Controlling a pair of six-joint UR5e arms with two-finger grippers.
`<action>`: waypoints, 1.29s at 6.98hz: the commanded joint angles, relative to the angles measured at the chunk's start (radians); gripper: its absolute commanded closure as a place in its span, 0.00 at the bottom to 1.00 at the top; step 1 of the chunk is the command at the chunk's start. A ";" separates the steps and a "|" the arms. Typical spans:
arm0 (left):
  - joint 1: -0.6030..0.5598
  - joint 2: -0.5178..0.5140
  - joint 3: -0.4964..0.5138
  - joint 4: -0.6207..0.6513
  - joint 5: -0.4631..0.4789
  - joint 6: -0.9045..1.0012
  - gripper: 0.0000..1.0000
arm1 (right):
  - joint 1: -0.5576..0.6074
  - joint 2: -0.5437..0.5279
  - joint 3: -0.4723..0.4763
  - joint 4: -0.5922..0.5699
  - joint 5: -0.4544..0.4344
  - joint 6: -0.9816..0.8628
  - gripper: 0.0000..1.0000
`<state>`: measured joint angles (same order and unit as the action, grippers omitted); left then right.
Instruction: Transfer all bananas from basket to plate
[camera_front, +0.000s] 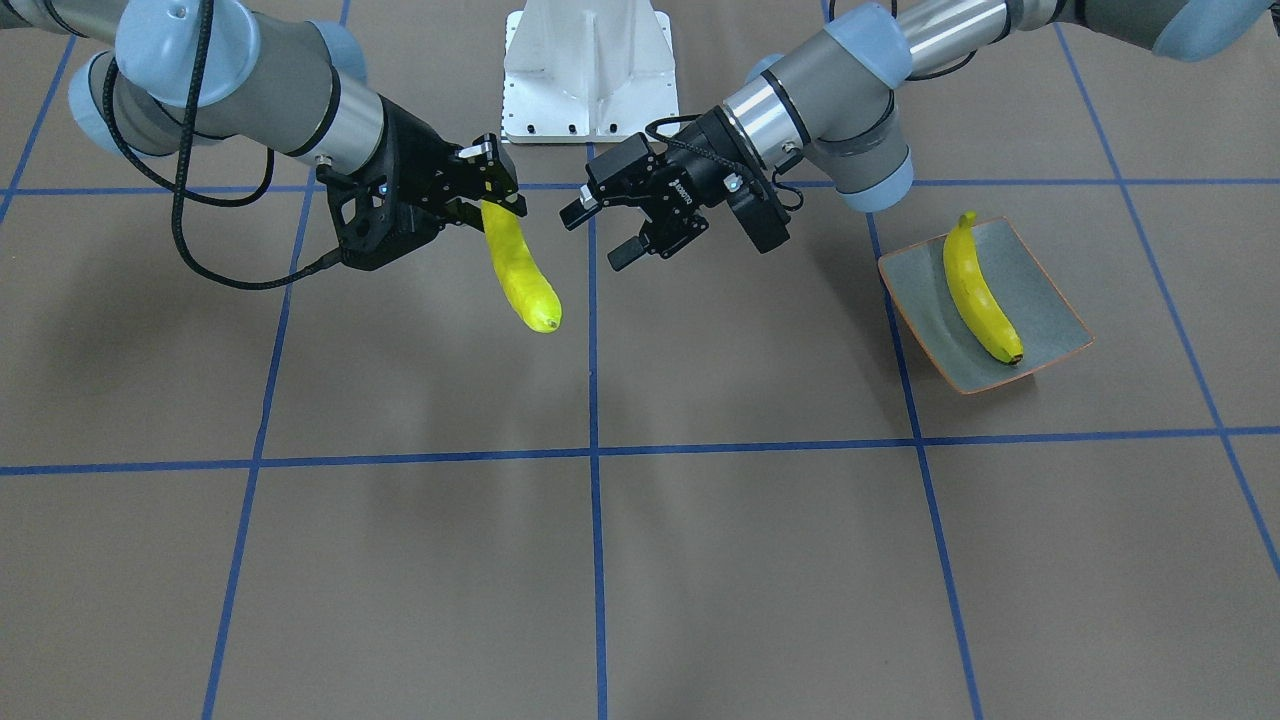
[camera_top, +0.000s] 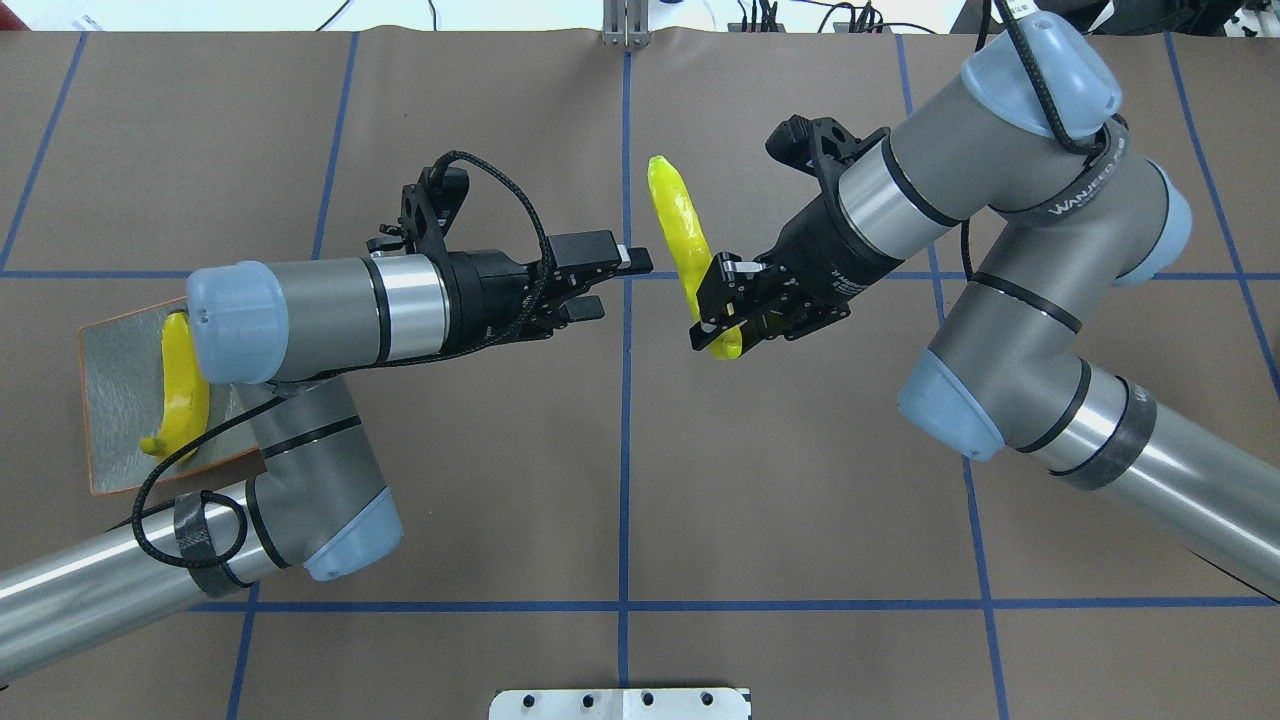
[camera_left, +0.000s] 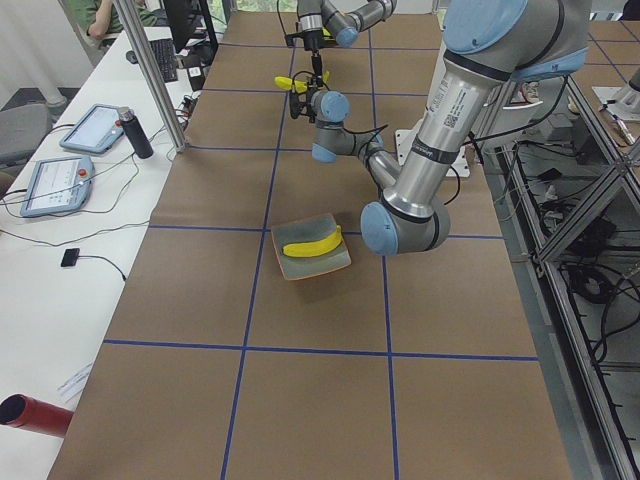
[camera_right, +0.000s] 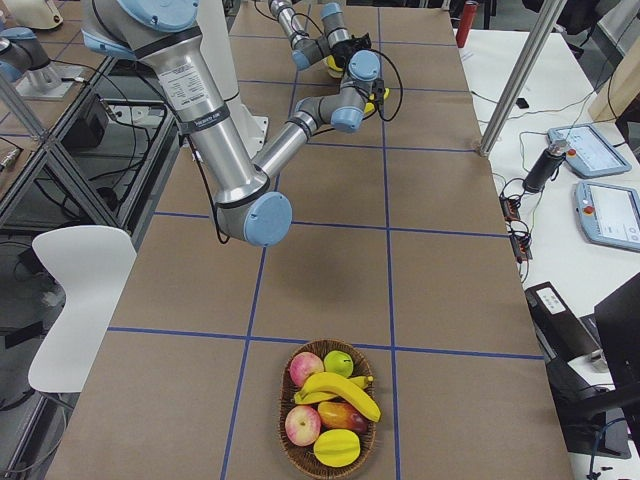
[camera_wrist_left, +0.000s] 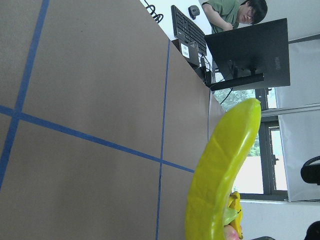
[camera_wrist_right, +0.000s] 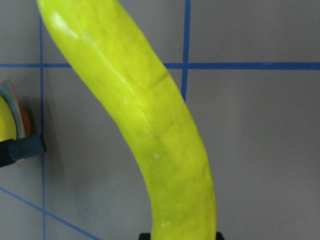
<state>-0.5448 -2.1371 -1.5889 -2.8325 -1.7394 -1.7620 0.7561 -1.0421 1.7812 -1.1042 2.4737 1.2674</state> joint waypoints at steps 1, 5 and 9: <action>0.006 -0.024 0.029 -0.001 0.012 0.001 0.00 | -0.032 0.000 0.004 0.003 0.005 0.009 1.00; 0.017 -0.043 0.075 -0.027 0.014 0.001 0.00 | -0.046 0.000 0.004 0.035 0.008 0.044 1.00; 0.031 -0.053 0.076 -0.027 0.021 0.001 0.00 | -0.066 0.000 0.001 0.035 0.008 0.047 1.00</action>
<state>-0.5178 -2.1880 -1.5134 -2.8591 -1.7192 -1.7610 0.6954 -1.0416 1.7833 -1.0692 2.4813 1.3134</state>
